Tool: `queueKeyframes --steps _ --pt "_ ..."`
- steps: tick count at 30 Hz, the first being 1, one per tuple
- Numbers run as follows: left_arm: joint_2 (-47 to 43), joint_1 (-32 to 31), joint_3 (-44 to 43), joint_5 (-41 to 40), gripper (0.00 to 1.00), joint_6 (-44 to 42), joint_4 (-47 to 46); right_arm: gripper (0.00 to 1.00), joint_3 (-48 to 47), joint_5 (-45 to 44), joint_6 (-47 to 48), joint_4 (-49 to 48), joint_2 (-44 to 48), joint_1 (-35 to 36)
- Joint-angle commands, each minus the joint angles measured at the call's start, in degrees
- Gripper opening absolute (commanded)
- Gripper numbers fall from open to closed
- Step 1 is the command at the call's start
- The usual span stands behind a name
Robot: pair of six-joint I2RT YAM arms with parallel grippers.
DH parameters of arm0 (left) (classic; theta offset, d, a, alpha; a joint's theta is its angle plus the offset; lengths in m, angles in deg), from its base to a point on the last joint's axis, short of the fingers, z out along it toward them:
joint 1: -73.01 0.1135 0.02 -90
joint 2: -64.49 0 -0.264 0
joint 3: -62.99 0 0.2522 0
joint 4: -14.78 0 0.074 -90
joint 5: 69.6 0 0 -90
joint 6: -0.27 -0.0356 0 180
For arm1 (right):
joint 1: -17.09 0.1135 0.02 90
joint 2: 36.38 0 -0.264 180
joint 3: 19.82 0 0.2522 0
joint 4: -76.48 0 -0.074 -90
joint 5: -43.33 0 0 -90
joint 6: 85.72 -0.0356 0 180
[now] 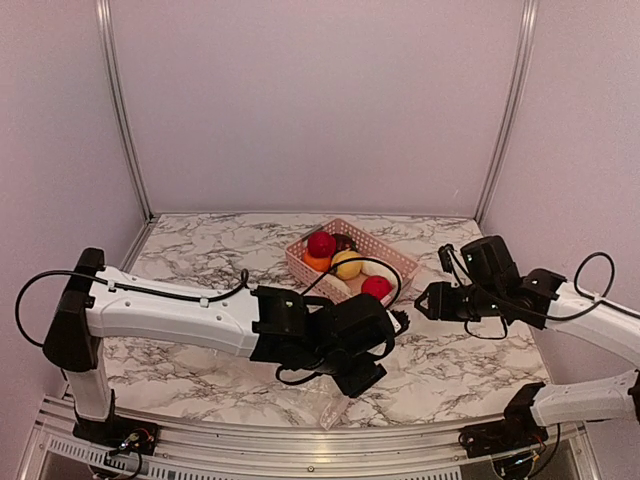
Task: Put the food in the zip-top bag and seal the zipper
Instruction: Pick up the zipper food storage bag at the center of the board.
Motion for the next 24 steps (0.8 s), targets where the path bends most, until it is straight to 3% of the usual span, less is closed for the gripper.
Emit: queueKeyframes --steps 1,8,10,17,24 --pt "5.5 -1.29 -4.78 0.14 0.68 0.76 7.11 0.5 5.44 -0.9 -5.86 3.03 6.35 -0.3" --pt "12.87 -3.23 -10.31 -4.4 0.79 4.01 9.35 0.5 8.83 0.0 -6.02 5.86 12.04 -0.55" --pt "16.03 -4.18 -13.72 -8.89 0.8 4.93 12.18 0.5 8.71 1.81 -5.87 6.1 12.06 -0.56" --pt "29.98 -6.63 -30.99 -27.15 0.73 12.38 29.14 0.51 5.64 3.84 -3.71 6.46 11.43 -0.55" --pt "35.39 -6.68 -35.58 -30.84 0.67 16.84 38.05 0.51 1.4 3.81 0.24 8.91 10.61 -0.62"
